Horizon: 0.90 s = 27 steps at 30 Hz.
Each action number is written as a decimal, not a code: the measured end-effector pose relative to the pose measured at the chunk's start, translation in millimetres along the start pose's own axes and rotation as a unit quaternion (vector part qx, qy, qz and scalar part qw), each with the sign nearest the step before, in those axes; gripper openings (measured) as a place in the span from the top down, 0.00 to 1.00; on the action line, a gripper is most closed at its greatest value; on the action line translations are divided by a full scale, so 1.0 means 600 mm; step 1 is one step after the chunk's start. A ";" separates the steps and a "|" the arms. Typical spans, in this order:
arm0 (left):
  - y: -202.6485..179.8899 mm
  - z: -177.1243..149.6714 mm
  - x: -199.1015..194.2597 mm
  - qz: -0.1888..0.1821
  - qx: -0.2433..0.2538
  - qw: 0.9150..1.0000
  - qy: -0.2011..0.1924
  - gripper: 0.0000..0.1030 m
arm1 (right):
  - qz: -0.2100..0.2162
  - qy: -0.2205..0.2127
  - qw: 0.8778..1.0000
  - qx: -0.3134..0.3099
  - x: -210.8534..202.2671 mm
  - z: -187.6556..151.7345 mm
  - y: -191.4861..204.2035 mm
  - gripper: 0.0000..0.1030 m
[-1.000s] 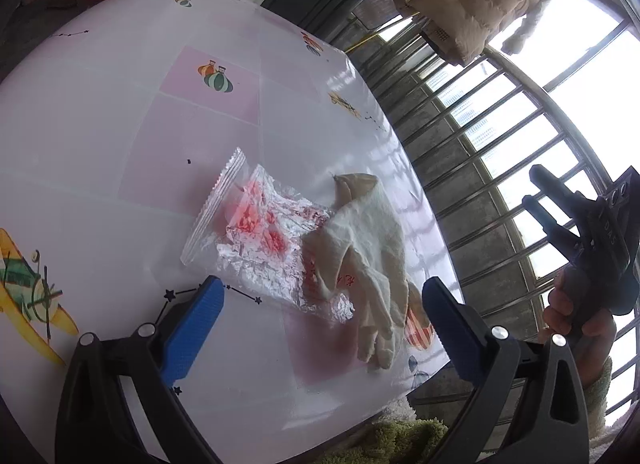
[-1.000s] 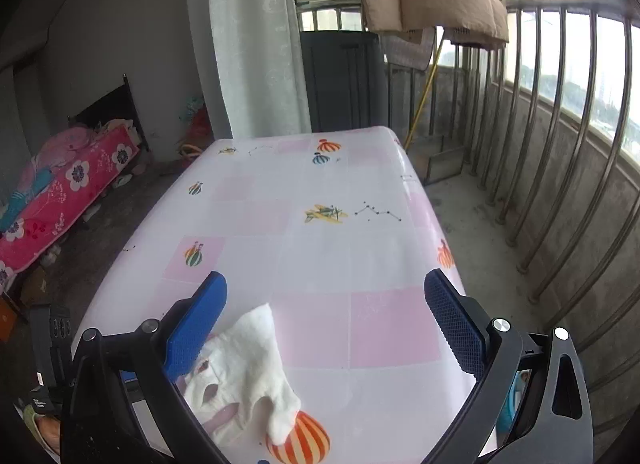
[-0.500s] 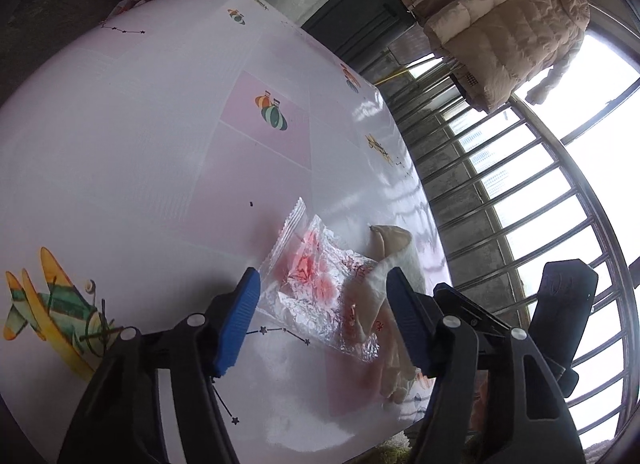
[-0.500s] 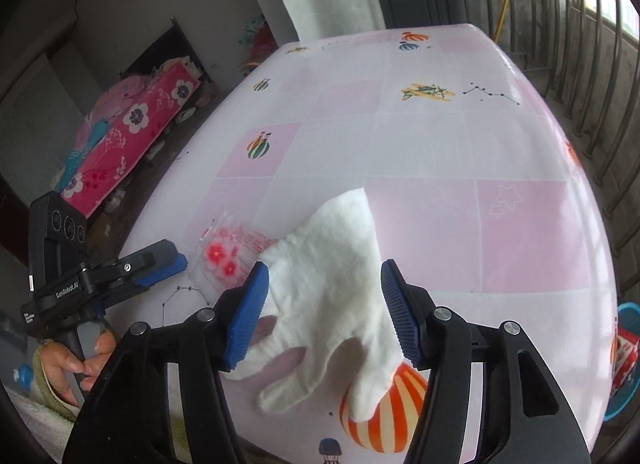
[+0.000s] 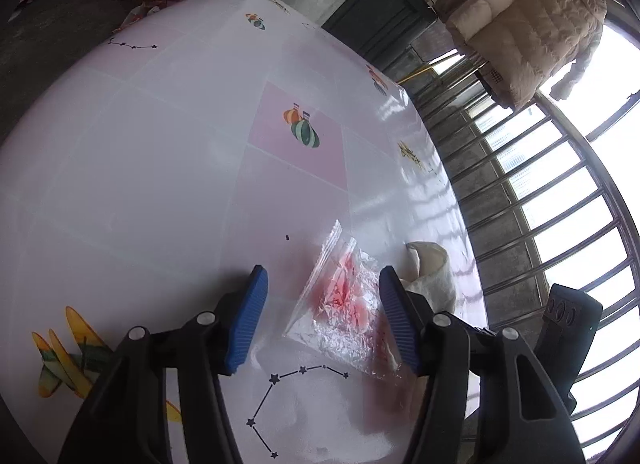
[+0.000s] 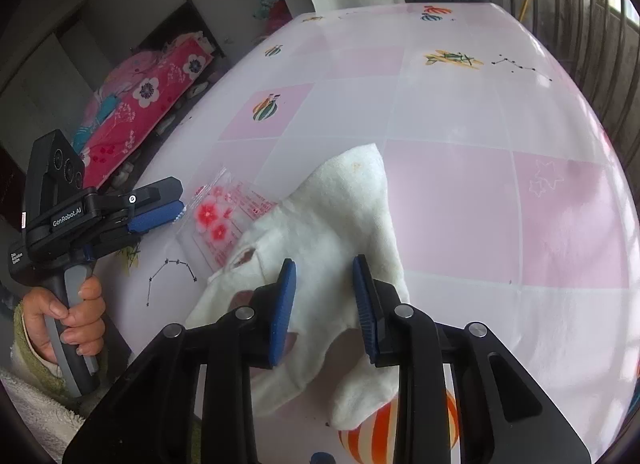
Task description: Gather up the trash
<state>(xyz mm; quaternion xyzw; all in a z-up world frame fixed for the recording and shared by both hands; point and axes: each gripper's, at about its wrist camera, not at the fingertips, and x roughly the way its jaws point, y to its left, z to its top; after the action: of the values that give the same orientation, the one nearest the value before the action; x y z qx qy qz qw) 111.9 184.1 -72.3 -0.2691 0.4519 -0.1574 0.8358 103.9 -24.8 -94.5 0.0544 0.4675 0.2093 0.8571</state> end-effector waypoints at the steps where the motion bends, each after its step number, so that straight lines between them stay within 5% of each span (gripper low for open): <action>1: -0.007 -0.003 0.003 0.004 0.011 1.000 0.006 0.47 | -0.002 -0.001 1.000 -0.002 0.000 0.000 0.000 0.73; 7: -0.013 -0.009 0.012 -0.012 0.007 1.000 0.020 0.55 | -0.013 -0.003 1.000 -0.011 0.002 0.000 0.009 0.73; 15: 0.014 -0.007 0.002 -0.089 -0.049 0.995 0.013 0.61 | -0.014 -0.003 1.000 -0.007 0.003 0.001 0.007 0.73; 21: 0.006 -0.003 -0.001 -0.182 -0.067 0.981 0.023 0.61 | -0.016 -0.003 1.000 -0.008 0.003 0.001 0.006 0.73; 27: -0.011 -0.010 0.018 -0.103 -0.028 0.993 0.046 0.63 | -0.018 -0.004 1.000 -0.008 0.003 0.000 0.008 0.73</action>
<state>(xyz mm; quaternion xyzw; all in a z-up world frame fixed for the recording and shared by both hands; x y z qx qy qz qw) 112.6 171.5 -78.4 -0.3297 0.4642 -0.2420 0.7857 103.5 -19.5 -94.5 0.0401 0.4635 0.1976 0.8628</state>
